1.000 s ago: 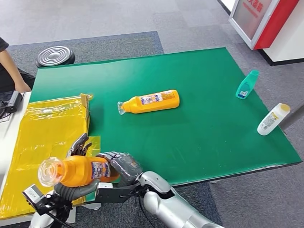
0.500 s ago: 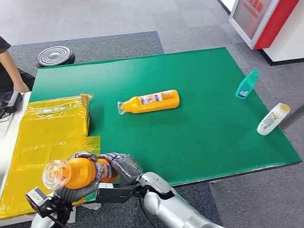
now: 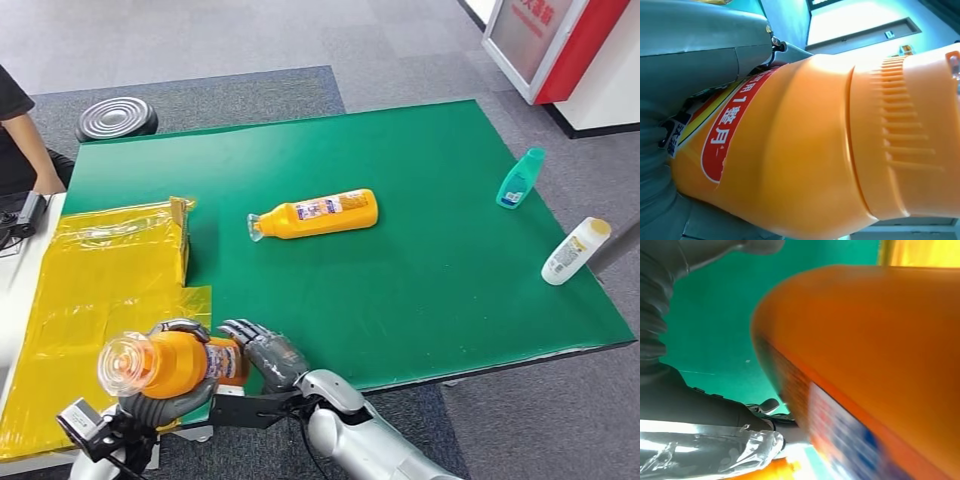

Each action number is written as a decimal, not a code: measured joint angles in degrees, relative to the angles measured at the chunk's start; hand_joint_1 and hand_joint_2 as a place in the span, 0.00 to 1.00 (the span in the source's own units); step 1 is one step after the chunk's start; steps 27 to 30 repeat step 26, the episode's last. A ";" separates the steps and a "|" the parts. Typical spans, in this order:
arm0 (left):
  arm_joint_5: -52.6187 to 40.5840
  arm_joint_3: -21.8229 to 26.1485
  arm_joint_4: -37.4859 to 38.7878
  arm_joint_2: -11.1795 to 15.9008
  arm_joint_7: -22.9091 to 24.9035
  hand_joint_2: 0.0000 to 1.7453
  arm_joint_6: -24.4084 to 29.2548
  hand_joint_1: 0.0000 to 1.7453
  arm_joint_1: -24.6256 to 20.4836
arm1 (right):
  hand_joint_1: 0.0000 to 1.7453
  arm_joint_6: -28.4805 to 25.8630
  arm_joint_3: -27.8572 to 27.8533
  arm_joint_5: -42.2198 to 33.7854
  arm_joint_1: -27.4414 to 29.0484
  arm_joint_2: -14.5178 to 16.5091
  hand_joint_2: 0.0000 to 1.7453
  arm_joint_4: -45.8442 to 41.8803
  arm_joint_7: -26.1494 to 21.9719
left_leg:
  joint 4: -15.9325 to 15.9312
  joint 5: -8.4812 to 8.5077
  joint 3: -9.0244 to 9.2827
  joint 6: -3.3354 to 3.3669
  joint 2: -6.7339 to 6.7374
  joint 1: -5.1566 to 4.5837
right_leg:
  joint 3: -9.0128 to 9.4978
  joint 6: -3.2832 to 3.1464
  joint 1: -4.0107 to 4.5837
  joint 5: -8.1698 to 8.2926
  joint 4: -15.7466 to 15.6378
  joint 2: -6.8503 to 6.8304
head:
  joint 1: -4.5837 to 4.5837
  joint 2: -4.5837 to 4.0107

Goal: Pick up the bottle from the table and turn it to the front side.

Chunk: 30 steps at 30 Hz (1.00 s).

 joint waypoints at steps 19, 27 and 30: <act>-35.32 16.31 -7.71 0.15 12.06 1.00 23.40 1.00 1.71 | 0.00 2.17 -14.33 -0.92 12.31 -4.79 1.00 -13.26 -0.73 | 0.00 -0.03 0.00 -0.02 0.00 0.00 | -0.01 -0.01 0.00 -0.03 0.00 0.00 | 0.01 -0.01; -47.57 18.86 -4.80 3.17 20.82 1.00 26.83 1.00 -0.72 | 0.00 3.29 -17.40 -2.28 15.81 -5.18 1.00 -17.21 -2.09 | 0.00 -0.03 0.00 -0.04 0.00 0.01 | -0.02 -0.02 0.01 -0.03 0.00 0.00 | 0.00 0.00; -47.57 18.86 -4.80 3.17 20.82 1.00 26.83 1.00 -0.72 | 0.00 3.29 -17.40 -2.28 15.81 -5.18 1.00 -17.21 -2.09 | 0.00 -0.03 0.00 -0.04 0.00 0.01 | -0.02 -0.02 0.01 -0.03 0.00 0.00 | 0.00 0.00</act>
